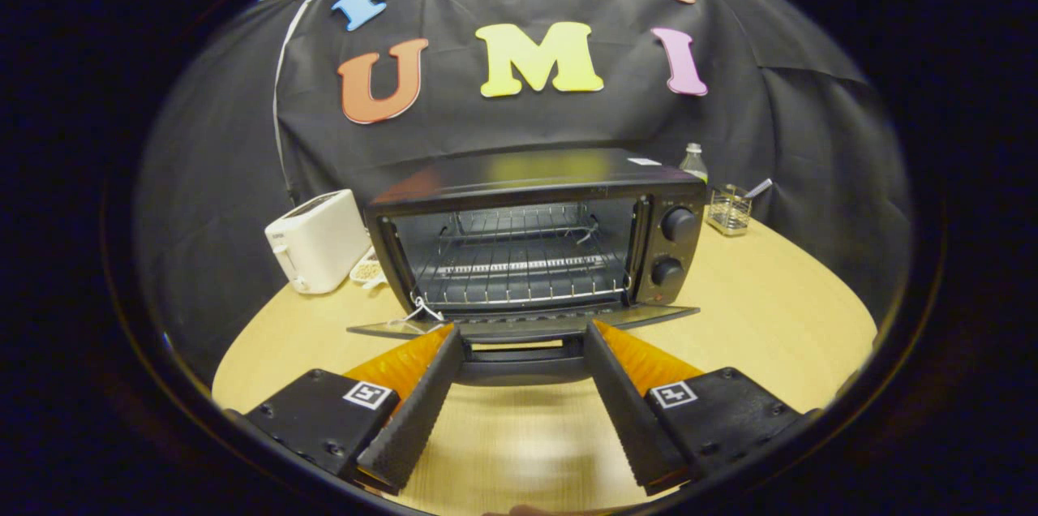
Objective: Open the toaster oven, put the food inside, and close the toaster oven door.
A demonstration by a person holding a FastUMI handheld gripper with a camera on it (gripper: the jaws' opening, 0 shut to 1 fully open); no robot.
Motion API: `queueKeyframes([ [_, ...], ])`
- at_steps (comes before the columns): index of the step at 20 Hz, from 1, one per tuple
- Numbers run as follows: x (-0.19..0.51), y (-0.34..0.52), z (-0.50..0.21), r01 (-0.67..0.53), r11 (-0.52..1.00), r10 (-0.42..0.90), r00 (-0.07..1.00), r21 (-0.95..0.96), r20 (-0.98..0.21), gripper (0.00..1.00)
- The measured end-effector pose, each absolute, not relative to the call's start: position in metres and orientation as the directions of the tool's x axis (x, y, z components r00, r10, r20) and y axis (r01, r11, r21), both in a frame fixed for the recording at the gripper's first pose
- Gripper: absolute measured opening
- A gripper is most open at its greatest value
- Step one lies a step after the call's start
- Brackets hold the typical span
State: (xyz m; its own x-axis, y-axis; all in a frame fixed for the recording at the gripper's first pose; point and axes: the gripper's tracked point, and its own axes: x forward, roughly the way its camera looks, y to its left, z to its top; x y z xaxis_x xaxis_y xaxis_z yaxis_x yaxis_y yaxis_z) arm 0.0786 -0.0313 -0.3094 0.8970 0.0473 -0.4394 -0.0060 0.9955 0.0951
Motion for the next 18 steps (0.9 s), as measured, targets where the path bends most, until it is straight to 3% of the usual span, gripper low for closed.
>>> queueKeyframes([
  [7, 0.057, -0.035, -0.344, -0.013, 0.985, 0.094, 0.876, 0.173, -0.473, 1.0],
  [13, 0.051, -0.037, -0.38, 0.028, 0.965, 0.136, 0.794, 0.259, -0.593, 0.99],
  [18, 0.041, -0.027, -0.34, -0.045, 0.955, 0.209, 0.807, 0.295, -0.553, 0.99],
])
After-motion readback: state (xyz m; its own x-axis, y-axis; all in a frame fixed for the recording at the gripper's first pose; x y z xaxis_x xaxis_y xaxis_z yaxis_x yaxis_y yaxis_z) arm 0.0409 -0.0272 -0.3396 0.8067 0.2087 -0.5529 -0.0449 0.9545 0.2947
